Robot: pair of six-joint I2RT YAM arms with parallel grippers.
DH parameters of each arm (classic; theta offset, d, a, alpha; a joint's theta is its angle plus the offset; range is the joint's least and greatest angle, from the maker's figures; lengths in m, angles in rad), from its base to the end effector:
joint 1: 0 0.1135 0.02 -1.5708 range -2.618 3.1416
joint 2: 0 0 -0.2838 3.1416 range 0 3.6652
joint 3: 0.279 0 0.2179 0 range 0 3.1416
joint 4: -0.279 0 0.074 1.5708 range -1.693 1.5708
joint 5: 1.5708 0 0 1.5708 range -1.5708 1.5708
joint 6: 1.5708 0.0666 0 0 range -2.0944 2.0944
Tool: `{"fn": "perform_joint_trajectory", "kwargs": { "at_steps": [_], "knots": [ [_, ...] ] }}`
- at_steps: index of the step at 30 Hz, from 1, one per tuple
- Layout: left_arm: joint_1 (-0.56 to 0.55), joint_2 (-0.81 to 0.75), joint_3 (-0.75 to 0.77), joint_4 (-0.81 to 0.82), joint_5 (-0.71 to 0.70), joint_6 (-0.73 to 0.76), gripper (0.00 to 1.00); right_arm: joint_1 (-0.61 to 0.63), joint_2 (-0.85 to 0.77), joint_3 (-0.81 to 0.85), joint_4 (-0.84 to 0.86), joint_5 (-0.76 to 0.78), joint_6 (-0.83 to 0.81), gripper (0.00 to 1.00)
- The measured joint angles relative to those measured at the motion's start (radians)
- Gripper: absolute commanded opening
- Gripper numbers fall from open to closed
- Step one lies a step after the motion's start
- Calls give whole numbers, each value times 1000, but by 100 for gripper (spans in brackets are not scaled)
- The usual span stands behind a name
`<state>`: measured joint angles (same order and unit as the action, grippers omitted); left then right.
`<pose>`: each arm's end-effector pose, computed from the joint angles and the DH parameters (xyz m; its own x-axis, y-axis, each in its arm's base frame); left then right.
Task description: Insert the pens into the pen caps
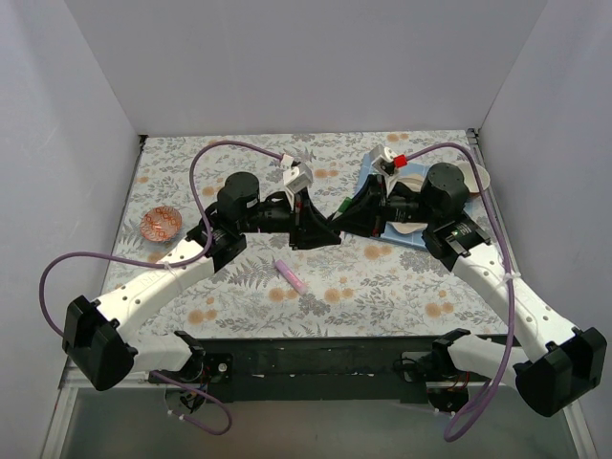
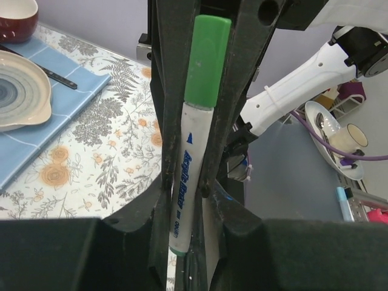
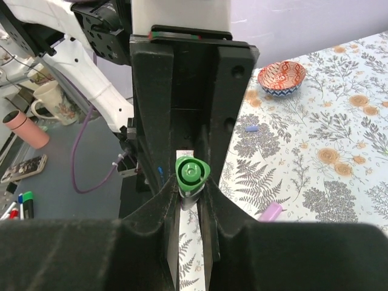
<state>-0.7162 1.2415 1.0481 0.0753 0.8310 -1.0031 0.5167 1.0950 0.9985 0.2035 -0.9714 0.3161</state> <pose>0.1664 -0.2100 0.3867 -0.8874 0.0189 -0.4606 0.4605 0.0797 -0.8841 0.1600 0.1541 0.4172 -0.2203 0.0766 -0.9724 -0.9722 0.0643 0.2253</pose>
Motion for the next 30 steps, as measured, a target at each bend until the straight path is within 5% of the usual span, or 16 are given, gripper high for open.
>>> {"fn": "perform_joint_trajectory", "kwargs": {
  "at_steps": [4, 9, 10, 12, 30],
  "knots": [
    [10, 3, -7, 13, 29, 28, 0, -7, -1, 0, -6, 4, 27, 5],
    [14, 4, -21, 41, 42, 27, 0, -5, -2, 0, -6, 13, 58, 39],
    [14, 4, -26, 47, 41, 18, 0, -4, -3, -3, 2, 21, 59, 71],
    [21, 4, -38, 61, 41, -2, 0, -3, -9, -14, 12, 34, 71, 84],
    [81, 4, -113, 175, 158, -61, 0, 1, -18, 22, 16, 164, 99, 88]
  ]
}}
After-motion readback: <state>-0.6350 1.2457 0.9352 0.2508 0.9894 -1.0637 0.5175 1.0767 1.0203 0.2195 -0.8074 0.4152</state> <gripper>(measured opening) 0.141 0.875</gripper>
